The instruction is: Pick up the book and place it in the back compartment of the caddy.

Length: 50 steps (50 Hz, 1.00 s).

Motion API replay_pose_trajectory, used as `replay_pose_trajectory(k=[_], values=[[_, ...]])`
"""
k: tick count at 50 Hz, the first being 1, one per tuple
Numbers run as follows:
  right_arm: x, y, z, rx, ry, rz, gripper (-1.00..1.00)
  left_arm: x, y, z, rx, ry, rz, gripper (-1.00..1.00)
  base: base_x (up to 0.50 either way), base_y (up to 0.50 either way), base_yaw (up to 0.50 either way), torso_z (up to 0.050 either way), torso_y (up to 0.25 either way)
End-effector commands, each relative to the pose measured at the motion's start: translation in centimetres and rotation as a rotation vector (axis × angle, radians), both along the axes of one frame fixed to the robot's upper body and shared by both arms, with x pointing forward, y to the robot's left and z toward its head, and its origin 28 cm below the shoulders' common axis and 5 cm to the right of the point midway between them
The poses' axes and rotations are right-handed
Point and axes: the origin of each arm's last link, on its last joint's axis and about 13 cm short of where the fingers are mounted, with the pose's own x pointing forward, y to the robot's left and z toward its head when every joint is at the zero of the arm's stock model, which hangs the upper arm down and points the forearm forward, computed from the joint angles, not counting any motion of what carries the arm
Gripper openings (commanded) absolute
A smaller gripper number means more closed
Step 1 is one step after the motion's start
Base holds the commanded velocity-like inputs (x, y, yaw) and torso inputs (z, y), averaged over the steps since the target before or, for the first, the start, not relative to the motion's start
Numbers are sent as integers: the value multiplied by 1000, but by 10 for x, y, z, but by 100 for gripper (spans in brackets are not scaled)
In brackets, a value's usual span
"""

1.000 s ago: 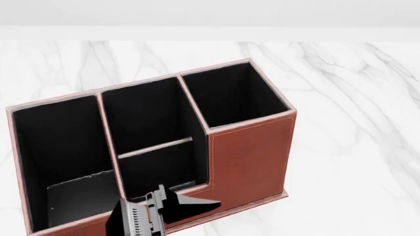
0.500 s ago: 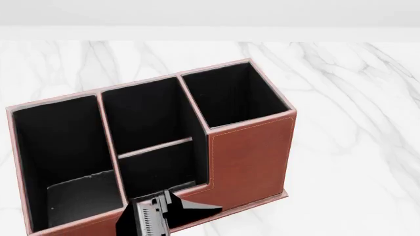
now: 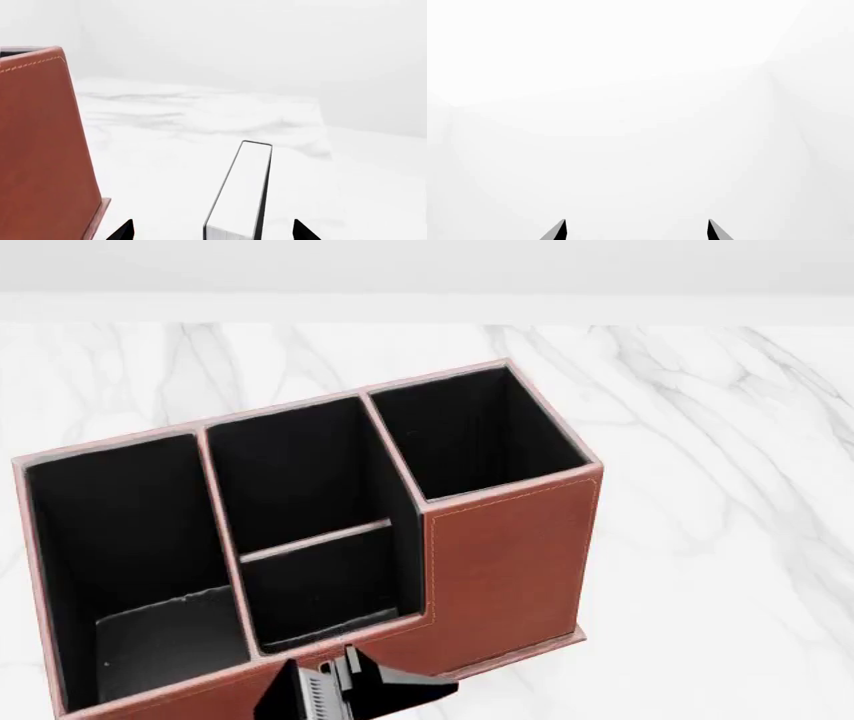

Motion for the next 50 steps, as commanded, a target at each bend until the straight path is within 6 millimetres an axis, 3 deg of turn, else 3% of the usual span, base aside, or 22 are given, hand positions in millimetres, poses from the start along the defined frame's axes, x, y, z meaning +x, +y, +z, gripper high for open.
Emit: replay_pose_trajectory(k=[1, 50], values=[[0, 0, 0, 1, -1, 0, 100, 1, 0, -5, 11, 13, 4, 100, 0, 0, 0, 0, 0], [-1, -1, 1, 5, -3, -2, 100, 8, -13, -22, 68, 53, -16, 100, 0, 0, 0, 0, 0]])
